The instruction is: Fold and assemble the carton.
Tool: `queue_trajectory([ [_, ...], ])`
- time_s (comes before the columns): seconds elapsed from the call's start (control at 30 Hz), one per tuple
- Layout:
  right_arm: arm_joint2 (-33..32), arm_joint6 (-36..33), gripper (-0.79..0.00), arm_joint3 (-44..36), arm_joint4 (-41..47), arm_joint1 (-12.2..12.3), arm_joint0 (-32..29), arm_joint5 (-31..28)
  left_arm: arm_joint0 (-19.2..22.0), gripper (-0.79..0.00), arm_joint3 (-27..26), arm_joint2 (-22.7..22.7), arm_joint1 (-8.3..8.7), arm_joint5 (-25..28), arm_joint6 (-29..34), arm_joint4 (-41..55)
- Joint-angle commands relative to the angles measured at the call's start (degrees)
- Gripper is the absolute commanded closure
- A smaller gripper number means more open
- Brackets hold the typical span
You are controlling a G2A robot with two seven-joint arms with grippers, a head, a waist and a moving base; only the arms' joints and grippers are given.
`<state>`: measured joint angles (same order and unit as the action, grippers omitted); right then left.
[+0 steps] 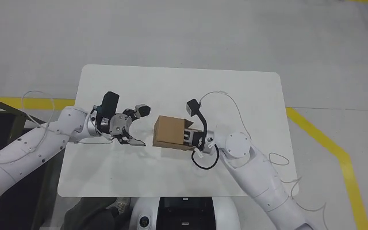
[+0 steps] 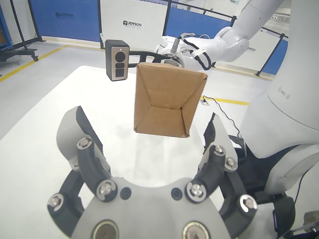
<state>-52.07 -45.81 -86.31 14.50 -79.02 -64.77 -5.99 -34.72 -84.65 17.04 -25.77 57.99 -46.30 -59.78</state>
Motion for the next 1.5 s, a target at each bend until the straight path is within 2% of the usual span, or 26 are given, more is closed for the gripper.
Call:
queue_trajectory([
  [0.0, 0.1, 0.2, 0.0, 0.4, -0.3, 0.0, 0.5, 0.8, -0.6, -0.785, -0.2, 0.9, 0.28, -0.3, -0.3, -1.1],
  [0.23, 1.6, 2.1, 0.0, 0.5, -3.5, -0.3, 2.0, 3.2, -2.9, -0.785, 0.1, 2.9, 0.43, 0.0, 0.3, -1.0],
  [0.53, 3.2, 3.3, 0.0, 0.9, -5.2, -0.6, 3.2, 4.6, -2.4, -0.785, 0.4, 3.5, -1.83, 0.0, 9.0, 2.5],
  [0.77, 4.0, 3.2, 0.0, 1.6, -5.0, -0.9, 4.0, 5.3, -3.0, -0.785, 0.3, 5.0, -3.38, -0.4, 12.9, 3.1],
  [1.1, 5.0, 2.9, 0.0, 3.0, -4.3, -1.4, 5.6, 5.7, -5.1, -0.785, -0.1, 7.5, -4.69, -0.1, 13.3, 0.0],
  [1.47, 5.3, 2.6, 0.0, 3.6, -4.1, -1.6, 6.1, 5.6, -7.3, -0.785, 0.4, 9.9, -5.38, 0.0, 13.0, -0.7],
])
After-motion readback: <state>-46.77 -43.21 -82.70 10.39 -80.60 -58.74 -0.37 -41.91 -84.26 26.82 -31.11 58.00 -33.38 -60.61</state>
